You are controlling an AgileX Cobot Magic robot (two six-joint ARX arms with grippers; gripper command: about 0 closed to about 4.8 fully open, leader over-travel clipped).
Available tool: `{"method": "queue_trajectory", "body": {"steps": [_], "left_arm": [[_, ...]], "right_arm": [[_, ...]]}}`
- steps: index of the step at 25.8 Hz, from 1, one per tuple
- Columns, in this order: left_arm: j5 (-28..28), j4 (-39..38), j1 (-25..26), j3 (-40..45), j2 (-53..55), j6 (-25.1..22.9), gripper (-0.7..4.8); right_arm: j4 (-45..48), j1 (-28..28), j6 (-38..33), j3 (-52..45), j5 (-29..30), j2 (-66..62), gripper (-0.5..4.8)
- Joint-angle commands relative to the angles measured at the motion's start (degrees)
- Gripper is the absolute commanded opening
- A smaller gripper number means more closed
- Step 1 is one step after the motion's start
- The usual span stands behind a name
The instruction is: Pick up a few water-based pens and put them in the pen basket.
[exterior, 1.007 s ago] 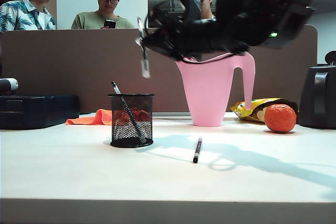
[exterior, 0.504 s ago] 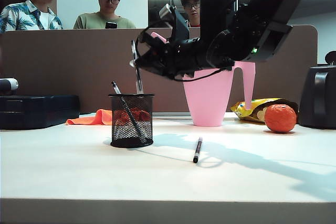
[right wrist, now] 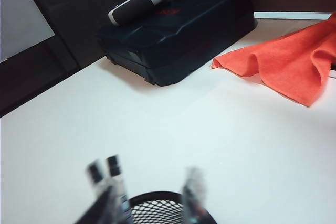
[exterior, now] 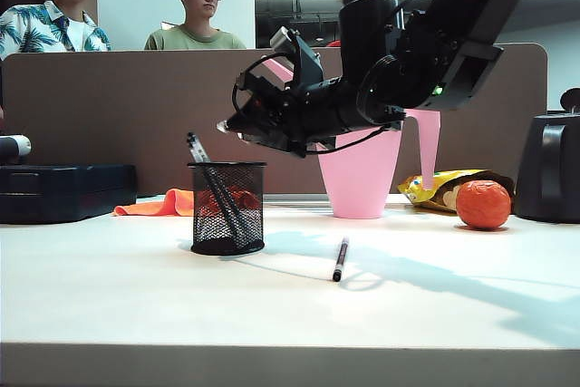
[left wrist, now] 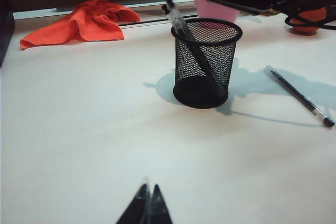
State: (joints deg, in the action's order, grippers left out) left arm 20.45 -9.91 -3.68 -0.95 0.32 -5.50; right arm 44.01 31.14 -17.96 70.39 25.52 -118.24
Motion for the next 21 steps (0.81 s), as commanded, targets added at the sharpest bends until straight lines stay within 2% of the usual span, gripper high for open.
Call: {"method": "queue_trajectory", "body": {"steps": [1,2,5,9,10,12,15,21], "left_arm": [[0.2,-0.2,0.1,-0.2,0.0,0.2,-0.03],[0.2,-0.2,0.1,-0.2,0.0,0.2,-0.03],[0.2,-0.2,0.1,-0.2,0.0,0.2,-0.03],[0.2,-0.2,0.1,-0.2,0.0,0.2,-0.03],[0.2,-0.2,0.1,-0.2,0.0,0.2,-0.03],[0.2,-0.2,0.1,-0.2,0.0,0.1,-0.03],[0.2,-0.2,0.1,-0.2,0.0,0.1,-0.03],[0.2,-0.2,0.1,-0.2,0.0,0.1,-0.03]], "right_arm": [[0.7,0.1,0.0,0.1,0.4,1.3,1.33],[0.5,0.1,0.0,0.1,0.3,2.5,0.71],[-0.2,0.0,0.3,0.1,0.1,4.9,-0.10],[-8.3,-0.3,2.6,0.1,-4.9,9.7,-0.09],[-16.3,-0.3,4.7,0.1,-10.4,12.9,-0.09],[-24.7,-0.5,6.8,0.1,-15.2,16.0,-0.09],[-34.8,-1.3,7.6,0.1,-16.9,19.3,-0.09],[-50.8,-2.4,3.3,0.1,-20.2,23.1,-0.09]]}}
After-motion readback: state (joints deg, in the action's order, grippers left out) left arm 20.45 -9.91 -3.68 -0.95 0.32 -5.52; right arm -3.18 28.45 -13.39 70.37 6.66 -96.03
